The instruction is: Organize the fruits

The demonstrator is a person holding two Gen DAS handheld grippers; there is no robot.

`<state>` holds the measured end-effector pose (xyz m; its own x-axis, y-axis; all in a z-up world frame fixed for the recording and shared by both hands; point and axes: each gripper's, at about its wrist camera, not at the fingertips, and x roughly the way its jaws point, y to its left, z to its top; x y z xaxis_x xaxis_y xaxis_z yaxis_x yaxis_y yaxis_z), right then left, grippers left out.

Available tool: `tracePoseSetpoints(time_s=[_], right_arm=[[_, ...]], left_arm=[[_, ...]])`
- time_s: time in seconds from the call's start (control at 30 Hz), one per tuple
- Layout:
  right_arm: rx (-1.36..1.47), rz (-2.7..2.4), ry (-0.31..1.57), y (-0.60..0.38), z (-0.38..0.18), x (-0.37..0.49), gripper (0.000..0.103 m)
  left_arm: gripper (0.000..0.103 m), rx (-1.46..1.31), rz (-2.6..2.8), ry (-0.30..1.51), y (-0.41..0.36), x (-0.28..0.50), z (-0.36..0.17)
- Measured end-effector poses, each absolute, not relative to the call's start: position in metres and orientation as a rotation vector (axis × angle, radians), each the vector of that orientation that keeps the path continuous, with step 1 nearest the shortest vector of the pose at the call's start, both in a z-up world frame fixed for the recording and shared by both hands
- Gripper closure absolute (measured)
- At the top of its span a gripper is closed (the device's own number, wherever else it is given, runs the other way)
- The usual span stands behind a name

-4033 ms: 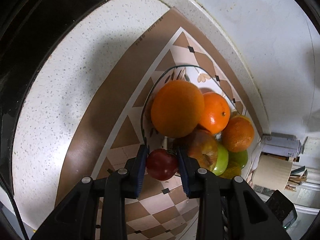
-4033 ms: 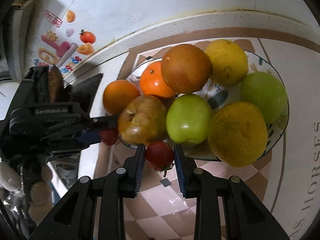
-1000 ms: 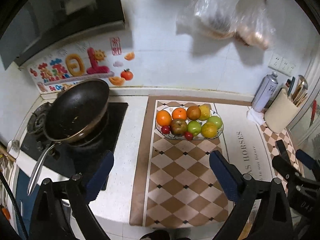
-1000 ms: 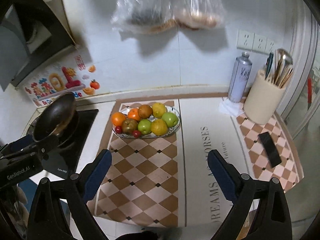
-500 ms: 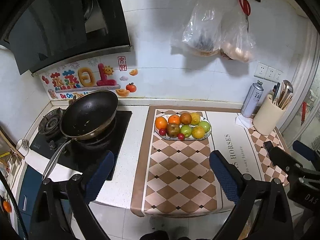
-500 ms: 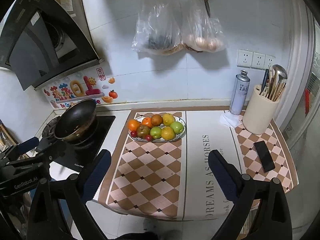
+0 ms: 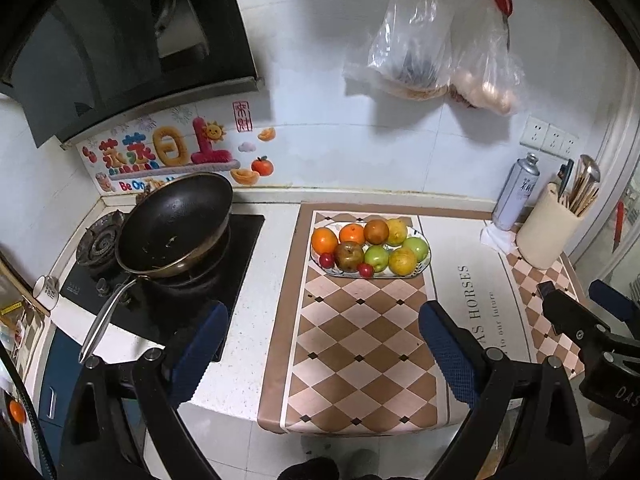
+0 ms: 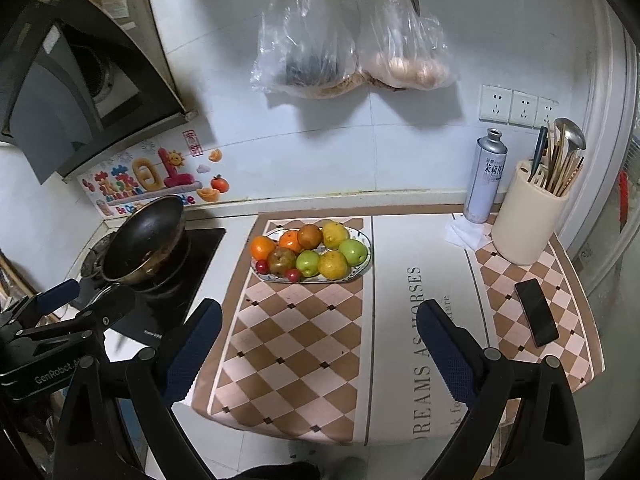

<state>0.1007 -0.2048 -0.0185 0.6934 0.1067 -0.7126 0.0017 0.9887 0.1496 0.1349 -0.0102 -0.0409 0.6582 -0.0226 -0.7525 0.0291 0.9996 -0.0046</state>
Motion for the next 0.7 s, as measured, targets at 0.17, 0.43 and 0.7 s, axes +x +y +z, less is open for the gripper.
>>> tracePoseSetpoints(time_s=[0.17,0.43,0.7], right_arm=[[0.133,0.038,0.812,-0.206,-0.027,0.133,0.003],[0.124,0.001,0.831,-0.208,-0.038,0.176,0.003],[0.118,-0.012,0.867,-0.207,-0.056,0.197,0.003]], left_arm=[[0.005,0.011,-0.023,0.875,-0.014,0.164,-0.052],[0.005,0.020,-0.018,0.898,-0.019,0.202,-0.066],[0.005,0.025,-0.004,0.921,-0.016,0.223,-0.081]])
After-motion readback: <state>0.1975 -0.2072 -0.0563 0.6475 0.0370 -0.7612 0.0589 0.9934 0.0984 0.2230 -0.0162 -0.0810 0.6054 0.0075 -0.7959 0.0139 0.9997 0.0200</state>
